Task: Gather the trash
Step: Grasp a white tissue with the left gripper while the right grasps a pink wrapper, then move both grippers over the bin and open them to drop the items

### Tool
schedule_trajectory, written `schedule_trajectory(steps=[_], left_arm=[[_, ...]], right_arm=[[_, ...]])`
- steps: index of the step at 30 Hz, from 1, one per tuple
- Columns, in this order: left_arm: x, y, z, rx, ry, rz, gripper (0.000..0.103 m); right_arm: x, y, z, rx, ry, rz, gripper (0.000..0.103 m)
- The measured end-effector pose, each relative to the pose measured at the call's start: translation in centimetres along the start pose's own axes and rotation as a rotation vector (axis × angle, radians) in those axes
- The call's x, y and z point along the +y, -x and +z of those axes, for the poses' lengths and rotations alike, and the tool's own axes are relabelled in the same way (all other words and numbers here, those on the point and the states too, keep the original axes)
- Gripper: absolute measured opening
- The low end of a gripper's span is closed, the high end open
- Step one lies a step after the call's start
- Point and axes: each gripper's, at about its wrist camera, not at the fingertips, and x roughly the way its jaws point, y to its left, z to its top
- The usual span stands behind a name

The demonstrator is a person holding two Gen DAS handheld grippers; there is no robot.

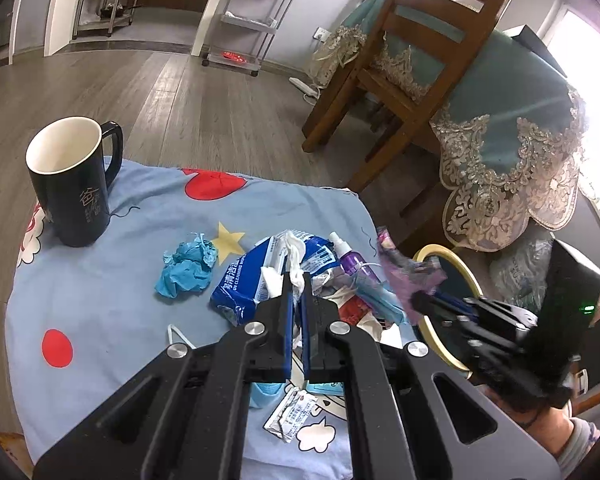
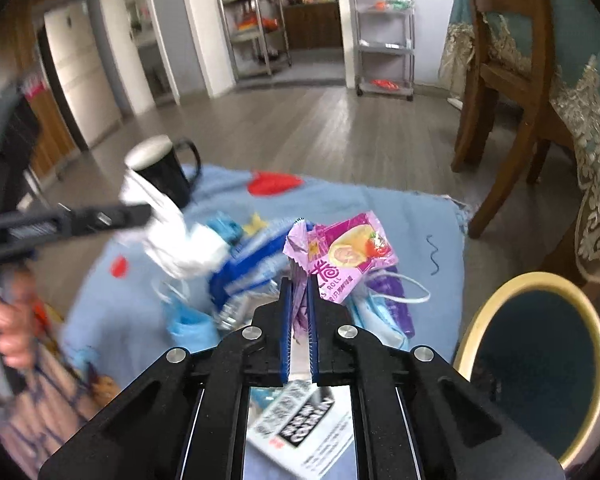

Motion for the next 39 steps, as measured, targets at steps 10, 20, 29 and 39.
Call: schedule_trajectory(steps=[10,20,29,39], left_arm=[[-1.1,0.7,0.3,-0.022,-0.013,-0.015,0.002],[-3.4,0.7,0.2,-0.019,-0.043,-0.052,0.002],[-8.1,0.3,0.6,-0.029,-0.095,-0.127,0.002],[-15.1,-2.7,-0.6,0.036,-0.202,-0.212,0.002]], right_arm=[[-1.1,5.2,-0.5,-0.106,-0.105,0.065,0.008],[-2.6,9.0,-2.8,-0.154,-0.148,-0.015,0.008],[-6.3,11.8,-5.9,-0.169,-0.233,-0.124,0.008],[-9.7,14.1,-9.1,-0.154,-0.322,-0.208,0.008]])
